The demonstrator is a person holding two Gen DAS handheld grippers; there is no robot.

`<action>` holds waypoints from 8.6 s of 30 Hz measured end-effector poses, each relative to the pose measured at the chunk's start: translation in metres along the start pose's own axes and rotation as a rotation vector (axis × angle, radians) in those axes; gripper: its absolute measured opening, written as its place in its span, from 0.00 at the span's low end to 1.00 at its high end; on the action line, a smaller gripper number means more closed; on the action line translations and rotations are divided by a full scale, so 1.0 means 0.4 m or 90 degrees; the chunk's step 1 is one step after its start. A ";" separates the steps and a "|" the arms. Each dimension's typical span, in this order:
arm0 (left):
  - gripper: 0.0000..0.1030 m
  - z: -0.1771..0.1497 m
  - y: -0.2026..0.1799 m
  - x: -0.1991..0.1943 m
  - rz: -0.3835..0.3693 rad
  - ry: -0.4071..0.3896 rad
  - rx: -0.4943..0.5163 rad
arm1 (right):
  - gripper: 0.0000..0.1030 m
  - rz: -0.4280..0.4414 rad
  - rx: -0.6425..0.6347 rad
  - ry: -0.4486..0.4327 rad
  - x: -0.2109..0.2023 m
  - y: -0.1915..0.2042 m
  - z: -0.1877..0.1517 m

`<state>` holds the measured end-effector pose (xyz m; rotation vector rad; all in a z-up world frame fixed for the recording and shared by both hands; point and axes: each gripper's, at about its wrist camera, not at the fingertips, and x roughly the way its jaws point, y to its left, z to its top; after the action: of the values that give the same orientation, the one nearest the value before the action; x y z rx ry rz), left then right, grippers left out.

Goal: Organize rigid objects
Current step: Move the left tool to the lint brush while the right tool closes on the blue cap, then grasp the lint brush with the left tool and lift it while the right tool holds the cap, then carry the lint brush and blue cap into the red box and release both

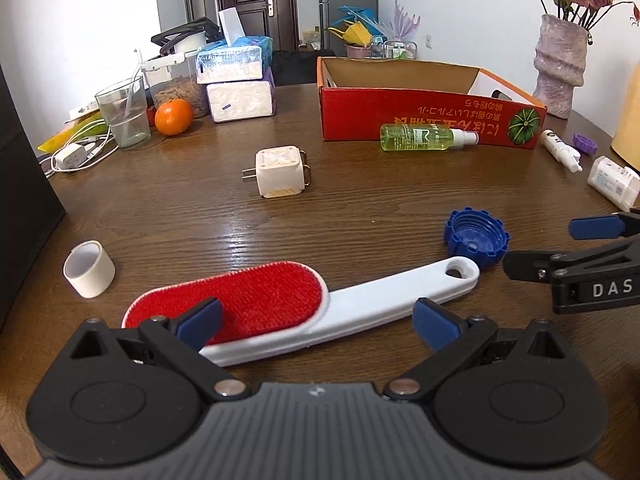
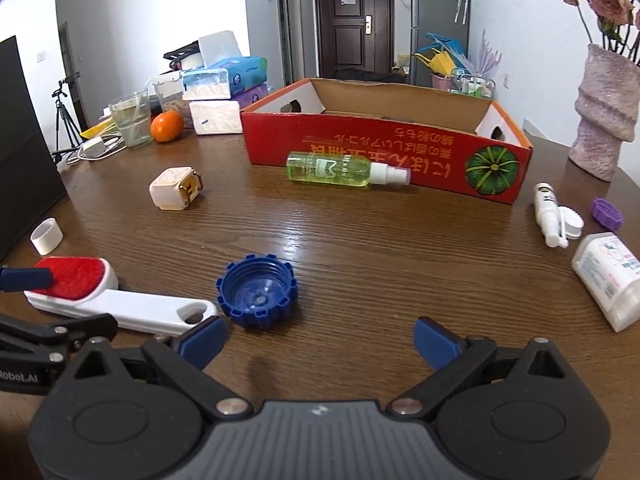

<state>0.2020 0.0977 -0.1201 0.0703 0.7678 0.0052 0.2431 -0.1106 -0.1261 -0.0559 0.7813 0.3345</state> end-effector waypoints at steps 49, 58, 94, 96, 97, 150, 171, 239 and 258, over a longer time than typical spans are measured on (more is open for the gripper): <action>1.00 0.009 0.024 0.036 0.005 0.024 0.160 | 0.53 0.069 0.068 -0.064 0.019 0.011 0.028; 1.00 0.012 0.042 0.055 -0.007 0.037 0.126 | 0.53 0.070 0.076 -0.065 0.006 -0.003 0.018; 0.55 0.005 0.038 0.057 -0.063 0.038 0.039 | 0.53 0.076 0.095 -0.068 -0.006 -0.029 0.002; 0.55 0.003 0.035 0.055 -0.065 0.033 0.037 | 0.53 0.076 0.095 -0.068 -0.007 -0.029 0.002; 0.55 0.002 0.034 0.055 -0.064 0.031 0.036 | 0.53 0.076 0.095 -0.069 -0.007 -0.029 0.002; 0.55 0.210 -0.151 -0.088 -0.053 -0.087 0.023 | 0.53 0.067 0.099 -0.174 -0.173 -0.126 0.114; 0.55 0.375 -0.213 -0.036 -0.035 -0.098 -0.010 | 0.53 0.049 0.116 -0.217 -0.150 -0.197 0.271; 0.55 0.671 -0.255 0.494 0.048 -0.014 -0.030 | 0.53 -0.038 0.123 -0.098 0.318 -0.345 0.548; 1.00 0.660 -0.192 0.478 0.073 -0.034 -0.065 | 0.96 -0.080 0.128 -0.101 0.317 -0.367 0.528</action>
<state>0.5213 0.0105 -0.0686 0.0174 0.7076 0.1502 0.5170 -0.1781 -0.0755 0.1091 0.6481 0.1383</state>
